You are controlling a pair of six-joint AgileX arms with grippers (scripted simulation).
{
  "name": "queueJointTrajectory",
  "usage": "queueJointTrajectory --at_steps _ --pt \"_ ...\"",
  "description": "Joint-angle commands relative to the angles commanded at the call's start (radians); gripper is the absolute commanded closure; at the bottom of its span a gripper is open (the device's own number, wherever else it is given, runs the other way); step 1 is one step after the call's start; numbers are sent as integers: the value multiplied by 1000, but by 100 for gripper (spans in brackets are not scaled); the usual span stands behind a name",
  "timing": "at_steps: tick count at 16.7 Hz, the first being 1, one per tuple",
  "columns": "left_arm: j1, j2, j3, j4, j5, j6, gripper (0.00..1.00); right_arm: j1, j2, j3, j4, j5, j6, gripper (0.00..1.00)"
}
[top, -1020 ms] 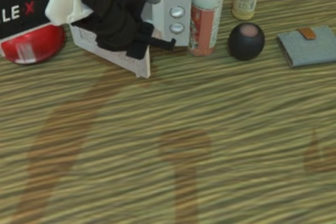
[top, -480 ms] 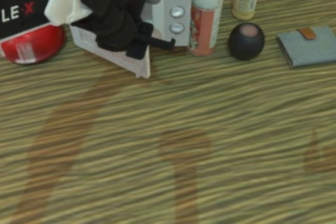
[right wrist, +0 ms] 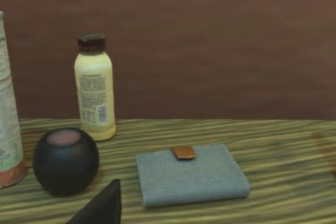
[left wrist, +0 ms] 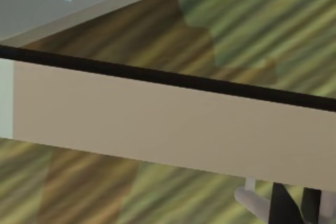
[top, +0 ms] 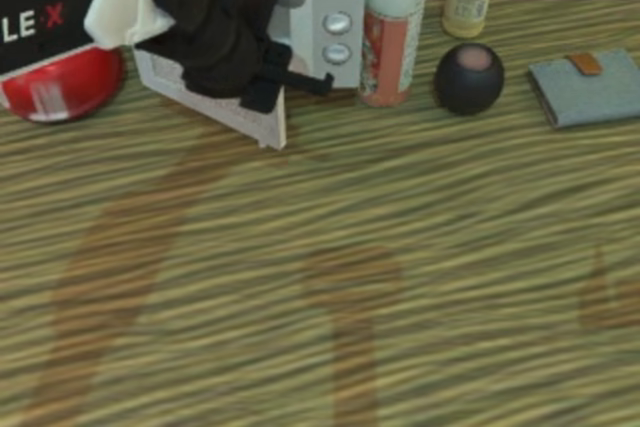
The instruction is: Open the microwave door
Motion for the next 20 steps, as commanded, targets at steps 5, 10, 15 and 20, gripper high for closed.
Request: queueJointTrajectory --at_steps 5,10,15,20 --pt "0 0 0 0 0 0 100 0 0 0 0 0 0 0" --pt "13 -27 -39 9 34 51 100 0 0 0 0 0 0 0" --pt "45 -74 -97 22 84 144 100 0 0 0 0 0 0 0" --pt "45 -74 -97 22 84 144 100 0 0 0 0 0 0 0"
